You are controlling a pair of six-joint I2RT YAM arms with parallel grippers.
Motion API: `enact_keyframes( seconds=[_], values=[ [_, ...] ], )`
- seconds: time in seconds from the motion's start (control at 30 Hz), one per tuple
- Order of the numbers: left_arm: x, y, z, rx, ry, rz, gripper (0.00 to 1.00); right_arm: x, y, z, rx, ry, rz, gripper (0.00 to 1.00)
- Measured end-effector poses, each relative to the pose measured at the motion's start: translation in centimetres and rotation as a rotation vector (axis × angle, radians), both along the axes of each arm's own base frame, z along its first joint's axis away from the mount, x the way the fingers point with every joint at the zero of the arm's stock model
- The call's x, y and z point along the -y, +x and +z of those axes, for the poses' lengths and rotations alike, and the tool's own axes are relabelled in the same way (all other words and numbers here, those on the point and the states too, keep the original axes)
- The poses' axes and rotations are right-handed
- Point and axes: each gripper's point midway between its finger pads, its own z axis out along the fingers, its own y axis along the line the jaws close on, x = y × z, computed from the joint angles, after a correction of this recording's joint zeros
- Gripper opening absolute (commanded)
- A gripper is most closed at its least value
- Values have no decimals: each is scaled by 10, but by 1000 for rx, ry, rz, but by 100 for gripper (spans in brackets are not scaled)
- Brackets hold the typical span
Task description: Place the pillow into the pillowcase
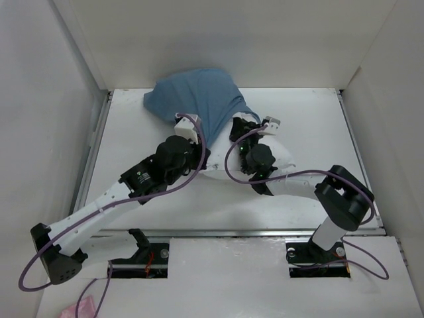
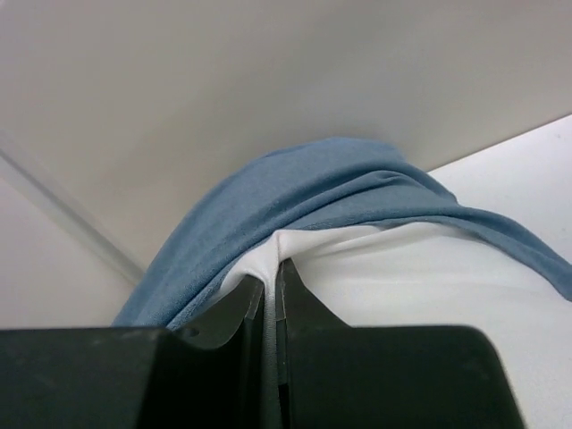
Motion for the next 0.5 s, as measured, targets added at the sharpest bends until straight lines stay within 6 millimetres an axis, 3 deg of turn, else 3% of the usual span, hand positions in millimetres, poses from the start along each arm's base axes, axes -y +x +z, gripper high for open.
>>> enact_keyframes(
  seconds=[0.13, 0.3, 0.4, 0.43, 0.5],
  values=[
    [8, -8, -10, -50, -2, -49, 0, -9, -1, -14, -18, -11, 11, 0],
    [4, -24, -43, -158, 31, -57, 0, -13, 4, -56, -86, -47, -30, 0],
    [-14, -33, -54, -217, 50, 17, 0, -14, 2, -60, -97, -58, -32, 14],
    [-21, -35, -55, -227, 48, 56, 0, -16, 0, -59, -100, -67, -25, 28],
    [-37, -38, -55, -246, 37, 134, 0, -18, -3, -57, -111, -94, -3, 42]
  ],
)
